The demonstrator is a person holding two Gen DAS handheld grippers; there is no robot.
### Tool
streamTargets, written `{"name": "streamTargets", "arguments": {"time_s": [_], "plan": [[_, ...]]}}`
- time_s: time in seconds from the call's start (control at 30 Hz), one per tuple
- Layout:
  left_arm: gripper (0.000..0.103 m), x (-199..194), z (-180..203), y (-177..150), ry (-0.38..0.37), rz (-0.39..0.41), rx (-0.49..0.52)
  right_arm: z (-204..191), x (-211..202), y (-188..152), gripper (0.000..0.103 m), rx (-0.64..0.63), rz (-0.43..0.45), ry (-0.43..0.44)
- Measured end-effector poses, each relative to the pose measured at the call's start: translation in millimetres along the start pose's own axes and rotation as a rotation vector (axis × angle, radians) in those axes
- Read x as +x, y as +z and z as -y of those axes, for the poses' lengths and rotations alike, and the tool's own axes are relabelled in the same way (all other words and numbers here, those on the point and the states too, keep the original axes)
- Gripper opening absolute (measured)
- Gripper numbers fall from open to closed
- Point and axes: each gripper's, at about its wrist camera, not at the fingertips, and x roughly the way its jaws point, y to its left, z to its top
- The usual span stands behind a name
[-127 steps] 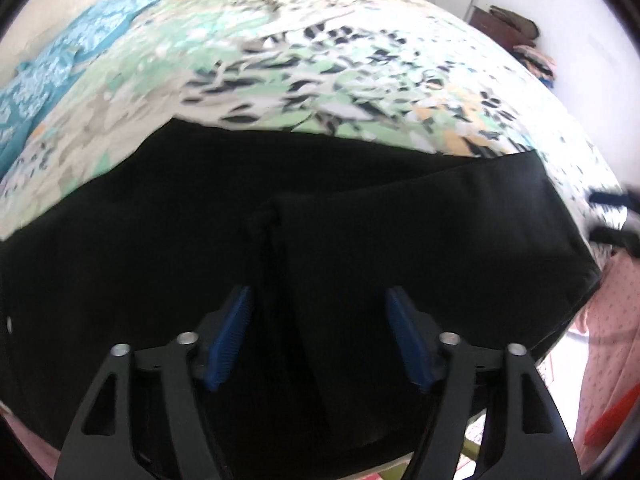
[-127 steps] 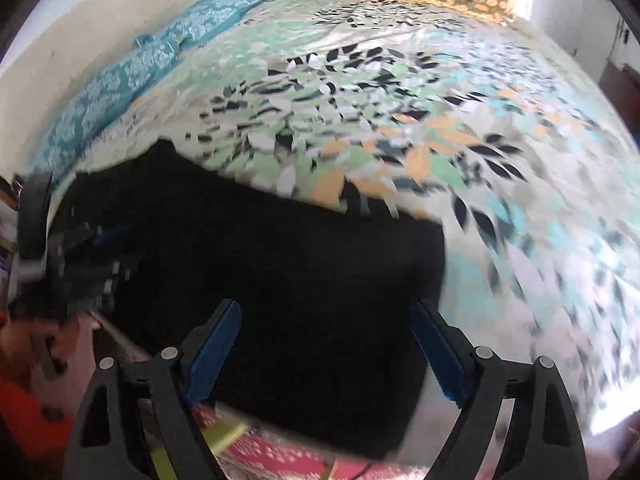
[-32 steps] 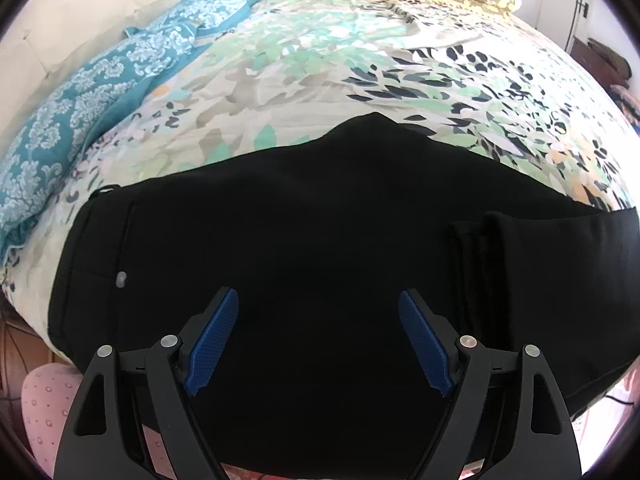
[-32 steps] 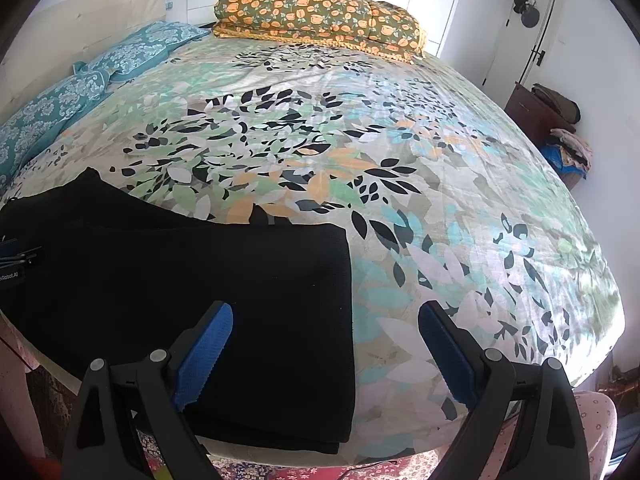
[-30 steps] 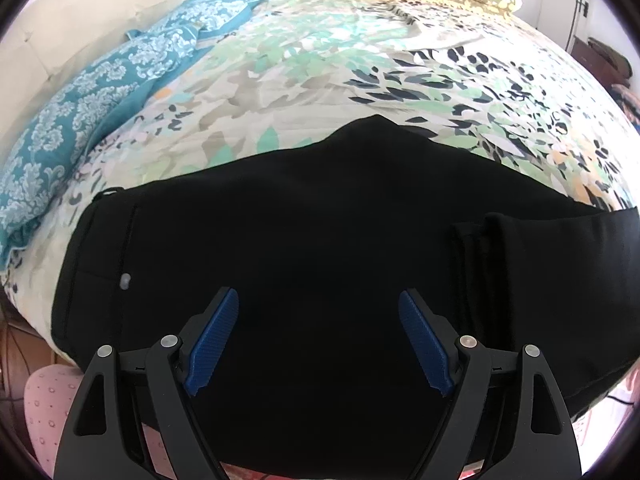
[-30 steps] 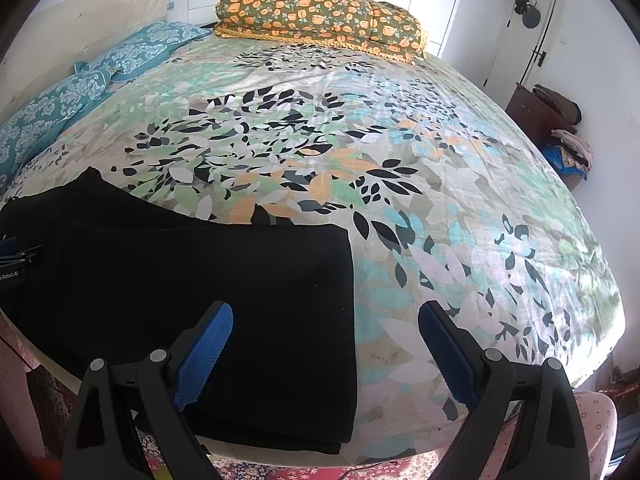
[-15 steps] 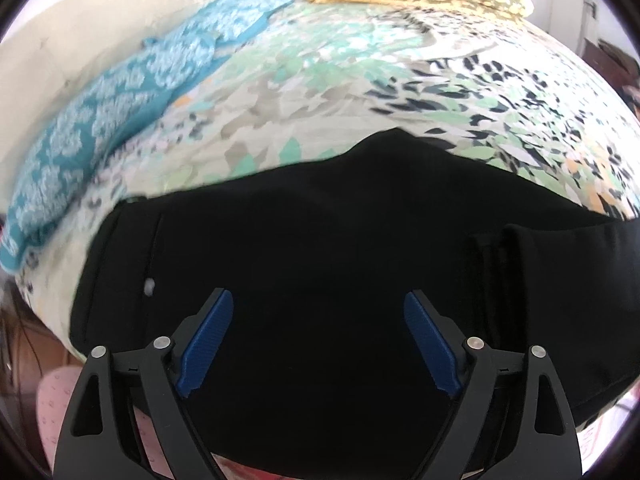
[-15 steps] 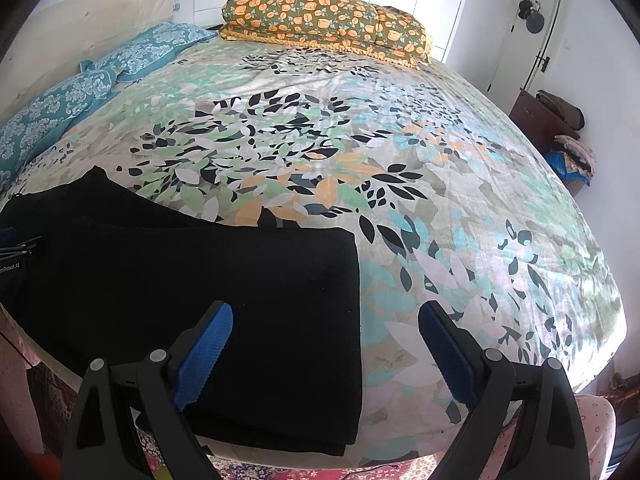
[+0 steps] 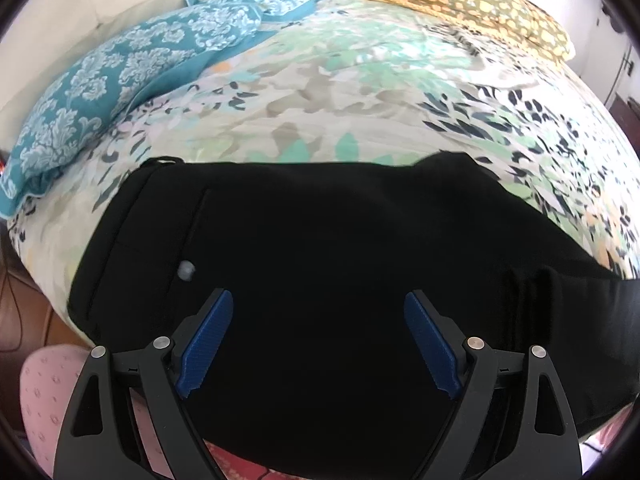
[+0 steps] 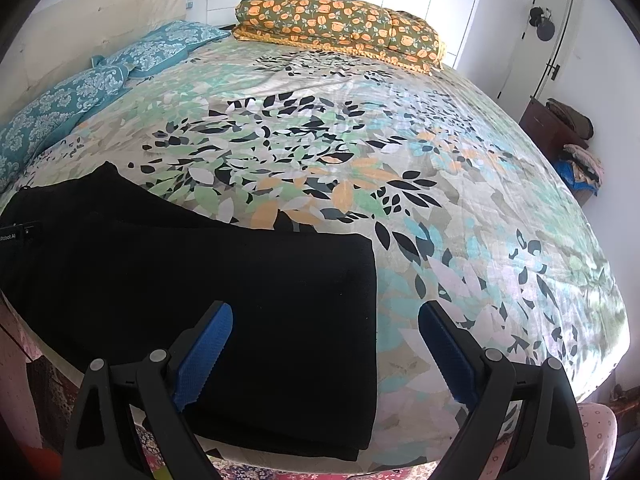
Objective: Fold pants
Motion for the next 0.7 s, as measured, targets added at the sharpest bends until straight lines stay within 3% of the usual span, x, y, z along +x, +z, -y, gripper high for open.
{"name": "streamTargets", "arguments": {"time_s": [0.07,0.17,0.3,0.37,0.5,0.57,0.7], "plan": [[0.089,0,-18,11,-0.023,-0.005,-0.050,2,0,-1,0.094,0.003,-0.003,0.000],[0.089,1,-76,29,-0.054,0.002,-0.238,4,1,-2,0.094,0.007,-0.008,0.007],[0.089,7,-160,47,-0.017,0.023,-0.421,5,4,-2,0.094,0.014,-0.019,0.026],[0.090,20,-183,54,-0.025,-0.036,-0.422,3,4,-2,0.094,0.010,-0.018,0.034],[0.090,56,-195,54,-0.158,-0.201,-0.353,-2,4,-1,0.094,-0.001,-0.014,0.053],[0.094,66,-188,50,-0.155,-0.214,-0.305,-4,4,-1,0.094,-0.006,-0.015,0.059],[0.103,87,-177,41,-0.255,-0.283,-0.296,-9,5,-2,0.094,-0.026,-0.023,0.064]]}}
